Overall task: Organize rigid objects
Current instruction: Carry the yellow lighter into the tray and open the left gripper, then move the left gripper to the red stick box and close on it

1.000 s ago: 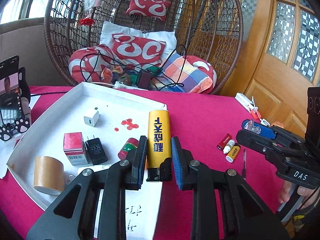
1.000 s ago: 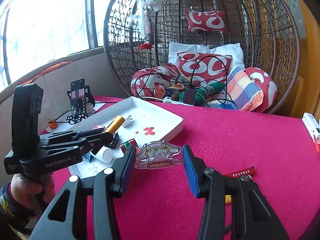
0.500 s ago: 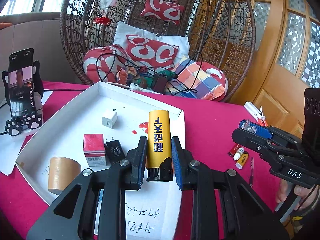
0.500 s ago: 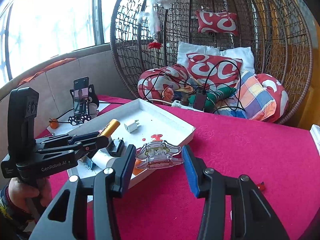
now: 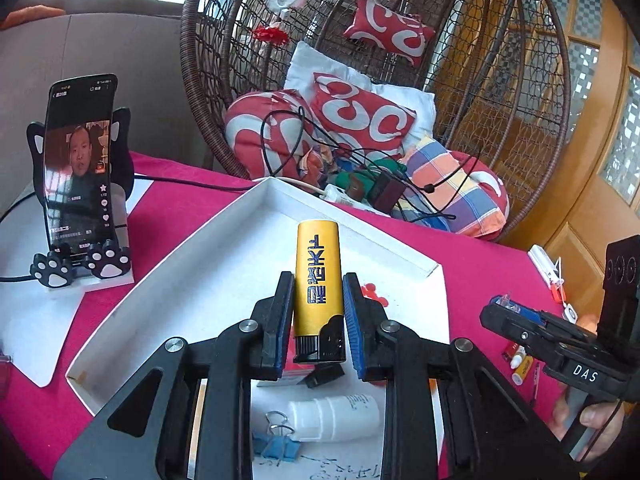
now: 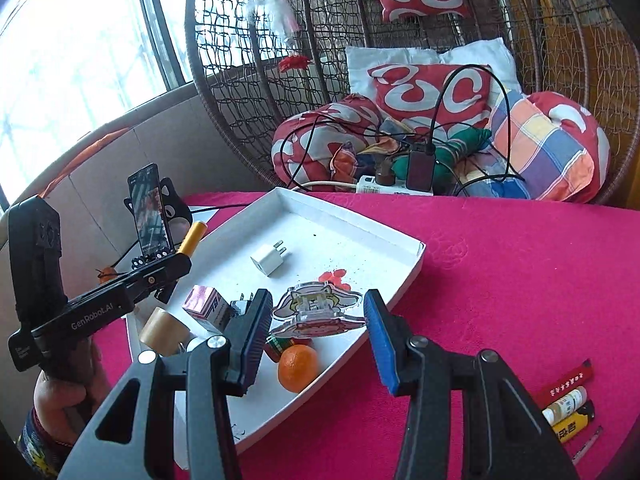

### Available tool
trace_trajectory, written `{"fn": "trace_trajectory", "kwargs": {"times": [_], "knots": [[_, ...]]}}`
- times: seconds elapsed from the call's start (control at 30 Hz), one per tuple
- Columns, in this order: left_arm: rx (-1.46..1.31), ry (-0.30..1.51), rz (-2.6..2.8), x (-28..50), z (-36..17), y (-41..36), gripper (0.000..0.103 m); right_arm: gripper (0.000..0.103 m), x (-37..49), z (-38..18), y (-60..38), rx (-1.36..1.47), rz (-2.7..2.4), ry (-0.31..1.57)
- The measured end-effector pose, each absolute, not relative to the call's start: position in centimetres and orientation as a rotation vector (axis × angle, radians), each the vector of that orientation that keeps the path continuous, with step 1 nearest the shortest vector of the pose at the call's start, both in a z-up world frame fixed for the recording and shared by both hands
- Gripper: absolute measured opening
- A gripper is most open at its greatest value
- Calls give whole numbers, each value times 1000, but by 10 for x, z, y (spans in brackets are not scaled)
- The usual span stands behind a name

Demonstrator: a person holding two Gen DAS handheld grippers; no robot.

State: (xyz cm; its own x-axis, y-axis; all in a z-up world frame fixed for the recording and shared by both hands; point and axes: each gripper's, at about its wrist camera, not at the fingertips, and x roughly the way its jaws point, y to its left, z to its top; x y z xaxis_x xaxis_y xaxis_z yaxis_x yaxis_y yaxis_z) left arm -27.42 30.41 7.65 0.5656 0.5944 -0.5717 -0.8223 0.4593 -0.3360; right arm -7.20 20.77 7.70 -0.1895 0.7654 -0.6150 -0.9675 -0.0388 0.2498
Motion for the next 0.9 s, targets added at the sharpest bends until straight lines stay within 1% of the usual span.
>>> {"fn": "trace_trajectory", "kwargs": {"times": [0.27, 0.47, 0.5, 0.53, 0.57, 0.6, 0.63, 0.67, 0.73, 0.9], "knots": [[-604, 511, 893, -239, 68, 328, 24, 47, -82, 58, 248, -316, 1602, 854], [-612, 506, 896, -229, 64, 322, 25, 48, -94, 34, 254, -374, 1546, 855], [-613, 511, 906, -229, 65, 322, 33, 48, -95, 32, 253, -378, 1544, 849], [-616, 510, 912, -229, 65, 322, 55, 48, -96, 32, 253, -379, 1544, 844], [-619, 500, 917, -230, 66, 322, 71, 53, -96, 32, 252, -377, 1544, 839], [-618, 482, 923, -233, 67, 320, 94, 59, -96, 32, 250, -372, 1548, 838], [-614, 464, 936, -235, 69, 318, 103, 76, -96, 33, 249, -365, 1559, 838], [-609, 447, 951, -238, 71, 315, 103, 93, -96, 34, 247, -356, 1568, 833], [-602, 421, 993, -244, 77, 308, 103, 103, -97, 39, 239, -334, 1573, 788], [-580, 324, 982, -256, 96, 279, 103, 103, -91, 52, 209, -282, 1538, 688]]}}
